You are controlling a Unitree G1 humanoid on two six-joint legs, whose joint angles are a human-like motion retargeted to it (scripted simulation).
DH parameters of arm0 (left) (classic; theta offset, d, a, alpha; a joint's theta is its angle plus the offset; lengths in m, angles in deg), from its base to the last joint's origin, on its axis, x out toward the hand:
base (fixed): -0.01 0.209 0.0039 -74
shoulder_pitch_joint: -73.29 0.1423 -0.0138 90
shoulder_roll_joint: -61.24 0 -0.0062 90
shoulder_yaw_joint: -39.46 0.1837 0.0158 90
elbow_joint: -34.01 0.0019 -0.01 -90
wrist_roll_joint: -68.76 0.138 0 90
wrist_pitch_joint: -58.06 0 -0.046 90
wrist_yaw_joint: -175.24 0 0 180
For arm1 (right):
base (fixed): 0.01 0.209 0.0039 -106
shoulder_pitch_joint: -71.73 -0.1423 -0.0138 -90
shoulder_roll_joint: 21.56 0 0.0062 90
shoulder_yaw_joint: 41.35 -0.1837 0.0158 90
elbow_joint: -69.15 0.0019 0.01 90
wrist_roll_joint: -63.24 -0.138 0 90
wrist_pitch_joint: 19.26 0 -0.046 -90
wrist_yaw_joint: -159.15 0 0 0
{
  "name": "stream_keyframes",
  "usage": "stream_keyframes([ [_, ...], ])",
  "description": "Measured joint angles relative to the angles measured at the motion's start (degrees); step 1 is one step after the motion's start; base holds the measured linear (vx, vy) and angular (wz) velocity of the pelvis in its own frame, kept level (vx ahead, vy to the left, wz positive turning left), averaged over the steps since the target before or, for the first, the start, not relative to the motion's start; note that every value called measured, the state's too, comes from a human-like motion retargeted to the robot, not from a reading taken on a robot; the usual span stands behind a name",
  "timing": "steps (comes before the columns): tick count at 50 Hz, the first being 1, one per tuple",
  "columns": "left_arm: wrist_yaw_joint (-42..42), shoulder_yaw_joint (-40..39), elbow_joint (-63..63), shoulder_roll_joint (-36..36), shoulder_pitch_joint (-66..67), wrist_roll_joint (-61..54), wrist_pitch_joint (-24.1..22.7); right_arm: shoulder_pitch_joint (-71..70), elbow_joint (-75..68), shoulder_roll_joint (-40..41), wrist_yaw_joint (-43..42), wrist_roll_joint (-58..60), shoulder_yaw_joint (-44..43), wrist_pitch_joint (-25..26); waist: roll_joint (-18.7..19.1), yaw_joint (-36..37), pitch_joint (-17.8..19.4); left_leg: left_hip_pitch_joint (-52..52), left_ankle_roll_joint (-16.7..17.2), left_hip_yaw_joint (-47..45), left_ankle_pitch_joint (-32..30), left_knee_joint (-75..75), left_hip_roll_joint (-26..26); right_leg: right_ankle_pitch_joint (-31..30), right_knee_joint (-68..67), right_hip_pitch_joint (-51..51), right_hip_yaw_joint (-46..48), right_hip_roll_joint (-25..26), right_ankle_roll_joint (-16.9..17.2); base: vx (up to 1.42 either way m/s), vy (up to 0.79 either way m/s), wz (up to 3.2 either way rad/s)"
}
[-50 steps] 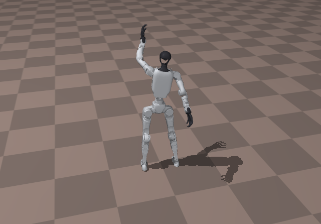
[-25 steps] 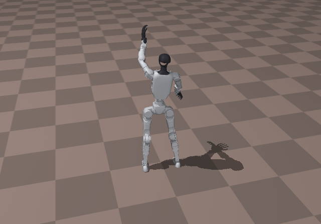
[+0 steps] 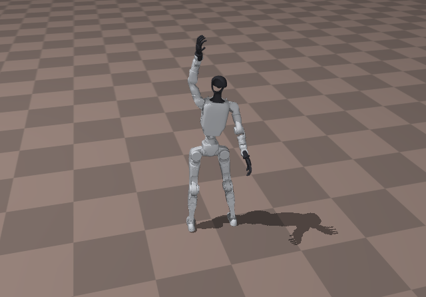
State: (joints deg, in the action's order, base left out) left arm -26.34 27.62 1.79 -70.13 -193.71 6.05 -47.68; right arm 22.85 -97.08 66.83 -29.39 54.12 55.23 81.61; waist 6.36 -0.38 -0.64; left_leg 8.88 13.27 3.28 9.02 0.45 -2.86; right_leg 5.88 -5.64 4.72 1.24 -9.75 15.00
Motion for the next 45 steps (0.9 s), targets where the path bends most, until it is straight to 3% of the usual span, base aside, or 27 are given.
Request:
stream_keyframes([
  [5, 0.6, -0.64, -3.65, -2.15, 0.0, 4.76, -2.8, 6.67, 0.9, 3.14, -0.05, -5.07, -5.04, -0.98, 0.29, 0.64, -1.32, -0.83, 0.39, -0.61, -0.23, 0.13, -0.21, -0.51, 0.2, -1.02, -0.61, 0.27, 0.0, 0.0, 0.0, 0.0],
  [10, 3.65, 0.34, -5.69, -1.86, 2.92, 5.92, -2.78, -6.13, 2.19, 2.38, -0.62, -8.73, -2.07, -2.59, -0.98, -0.81, 0.91, -0.98, 0.09, -0.32, -0.3, 0.22, 0.15, -0.42, 0.18, -1.03, -0.64, -0.08, 0.0, -0.01, 0.0, 0.02],
  [13, 6.42, -4.11, -8.76, -0.86, 13.97, 7.54, -2.38, -18.4, 2.47, 0.89, 1.24, -8.47, 3.19, -2.67, -2.54, -1.93, 1.13, -0.53, -0.29, 0.29, -0.17, 0.46, 0.43, -0.14, 0.09, -0.22, -0.32, -0.36, -0.27, -0.05, 0.0, 0.13],
  [15, 7.15, -8.87, -12.47, -0.81, 24.81, 10.04, -1.08, -28.07, 1.85, -0.06, 1.77, -8.45, 6.79, -2.12, -3.4, -2.41, 1.02, 0.05, -0.57, 0.7, 0.02, 0.77, 0.41, 0.16, -0.12, 0.59, -0.15, -0.29, -0.9, -0.05, -0.01, 0.1],
  [17, 2.7, -13.21, -16.28, -1.92, 36.38, 11.25, -1.31, -37.89, 2.24, -1.01, -5.76, -10.92, 8.64, -3.93, -3.84, -2.6, 0.84, 0.78, -0.76, 0.84, 0.22, 1.01, 0.35, 0.3, -0.32, 1.39, -0.17, -0.19, -1.53, 0.0, 0.0, 0.0],
  [20, 2.03, -23.73, -19.43, 0.68, 56.27, 12.84, 0.17, -53.2, 4.79, -1.94, -9.87, -13.67, 9.18, -5.17, -4.8, -2.14, 0.87, 1.89, -1.02, 0.84, 0.58, 1.42, 0.33, 0.45, -0.72, 2.41, -0.58, -0.05, -2.21, -0.05, 0.0, -0.06],
  [25, 6.56, -41.68, -25.15, 7.38, 94.56, 18.41, 6.55, -76.34, 20.11, -7.09, -14.59, -18.66, 8.27, -8.09, -4.57, -0.91, 1.19, 3.27, -0.95, 0.57, 1.18, 2.42, 0.2, 0.35, -1.41, 3.67, -1.41, 0.26, -3.22, -0.05, 0.01, -0.08],
  [31, 10.72, -52.29, -19.11, 20.28, 133.16, 29.56, 11.66, -106.47, 42.04, -18.61, -18.32, -30.28, 14.25, -15.52, -4.66, -0.52, 2.19, 3.48, -0.29, 0.96, 1.44, 3.0, 0.43, -0.06, -1.64, 4.24, -1.34, 0.08, -3.12, 0.0, 0.0, 0.0],
  [34, 9.93, -55.87, -9.18, 27.69, 149.22, 36.97, 12.82, -125.88, 45.62, -26.43, -19.8, -34.97, 21.54, -19.04, -5.3, -0.1, 2.67, 3.22, 0.02, 1.25, 1.46, 2.85, 0.64, -0.16, -1.55, 4.14, -1.05, -0.19, -2.73, 0.0, 0.0, 0.0],
  [38, 7.92, -61.32, 7.29, 37.16, 170.28, 44.55, 13.11, -157.22, 39.49, -34.85, -21.22, -40.52, 39.09, -21.59, -6.48, 0.61, 2.75, 2.41, 0.55, 1.37, 1.3, 2.16, 0.89, -0.31, -1.19, 3.33, -0.7, -0.56, -1.86, 0.03, 0.01, 0.03],
  [41, 9.87, -65.62, 15.0, 41.68, 187.0, 47.44, 13.07, -178.37, 32.35, -37.59, -21.11, -45.96, 51.42, -22.89, -7.92, 1.75, 1.99, 1.39, 0.85, 1.23, 0.96, 1.5, 1.04, -0.62, -0.77, 2.2, -0.59, -0.81, -0.98, 0.07, 0.02, 0.02],
  [45, 16.95, -70.25, 15.76, 43.27, 208.57, 50.08, 11.91, -201.32, 22.94, -37.79, -19.8, -48.8, 59.54, -22.98, -9.89, 4.58, 0.75, -0.2, 1.16, 1.01, 0.48, 0.83, 0.94, -1.12, -0.29, 0.45, -0.55, -0.77, 0.0, 0.07, 0.0, -0.01],
])
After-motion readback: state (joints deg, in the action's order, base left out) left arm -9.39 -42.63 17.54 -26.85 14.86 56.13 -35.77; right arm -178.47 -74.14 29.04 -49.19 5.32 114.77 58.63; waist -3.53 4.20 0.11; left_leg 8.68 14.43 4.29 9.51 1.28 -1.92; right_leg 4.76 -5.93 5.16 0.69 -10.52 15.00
